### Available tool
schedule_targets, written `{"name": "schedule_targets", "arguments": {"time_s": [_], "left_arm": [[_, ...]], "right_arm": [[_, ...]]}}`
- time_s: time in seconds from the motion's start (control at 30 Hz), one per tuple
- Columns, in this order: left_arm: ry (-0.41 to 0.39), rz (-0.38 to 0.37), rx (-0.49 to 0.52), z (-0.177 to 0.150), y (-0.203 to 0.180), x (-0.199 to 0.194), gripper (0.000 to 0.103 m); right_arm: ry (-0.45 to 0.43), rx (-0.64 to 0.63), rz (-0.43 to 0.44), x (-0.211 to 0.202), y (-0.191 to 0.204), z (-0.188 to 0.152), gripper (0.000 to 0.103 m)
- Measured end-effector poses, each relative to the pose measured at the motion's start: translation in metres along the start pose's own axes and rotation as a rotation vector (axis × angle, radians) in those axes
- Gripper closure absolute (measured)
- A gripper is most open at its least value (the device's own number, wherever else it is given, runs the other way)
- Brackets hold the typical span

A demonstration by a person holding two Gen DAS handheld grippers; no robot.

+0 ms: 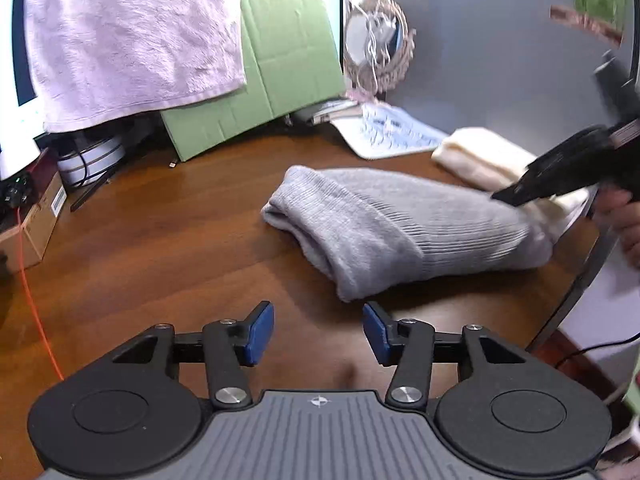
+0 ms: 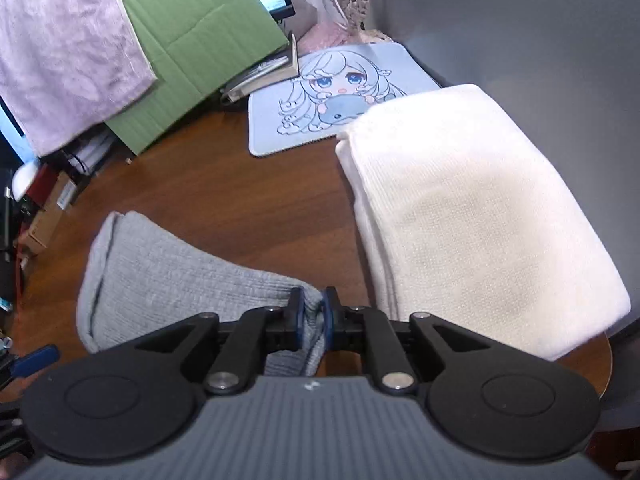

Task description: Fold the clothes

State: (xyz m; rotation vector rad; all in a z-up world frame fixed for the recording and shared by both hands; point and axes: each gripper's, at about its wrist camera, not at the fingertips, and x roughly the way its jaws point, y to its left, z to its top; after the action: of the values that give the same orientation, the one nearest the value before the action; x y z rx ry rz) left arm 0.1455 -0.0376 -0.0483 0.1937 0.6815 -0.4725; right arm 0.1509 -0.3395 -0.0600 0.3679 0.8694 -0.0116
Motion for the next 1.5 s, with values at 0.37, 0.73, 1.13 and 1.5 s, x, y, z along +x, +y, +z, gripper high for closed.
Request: {"name": "schedule_targets", "arguments": {"time_s": [0.37, 0.73, 1.13, 1.5], "left_arm": [[-0.106, -0.102, 0.247, 0.007, -0.009, 0.004, 0.018], [-0.097, -0.241, 0.228, 0.013, 0.002, 0.001, 0.018], [-0.058, -0.309, 0.270, 0.005, 0.012, 0.018, 0.013], [-0.047, -0.253, 0.426, 0.001, 0.001, 0.040, 0.069]], "right_arm": [[-0.059, -0.109, -0.007, -0.053, 0.013, -0.027, 0.004], [-0.106, -0.260, -0.008, -0.080, 0.036, -0.050, 0.000], [-0.236, -0.342, 0.084, -0.076, 0.028, -0.096, 0.000], [-0.260, -0.340, 0.103, -0.068, 0.025, -0.117, 0.000]]}}
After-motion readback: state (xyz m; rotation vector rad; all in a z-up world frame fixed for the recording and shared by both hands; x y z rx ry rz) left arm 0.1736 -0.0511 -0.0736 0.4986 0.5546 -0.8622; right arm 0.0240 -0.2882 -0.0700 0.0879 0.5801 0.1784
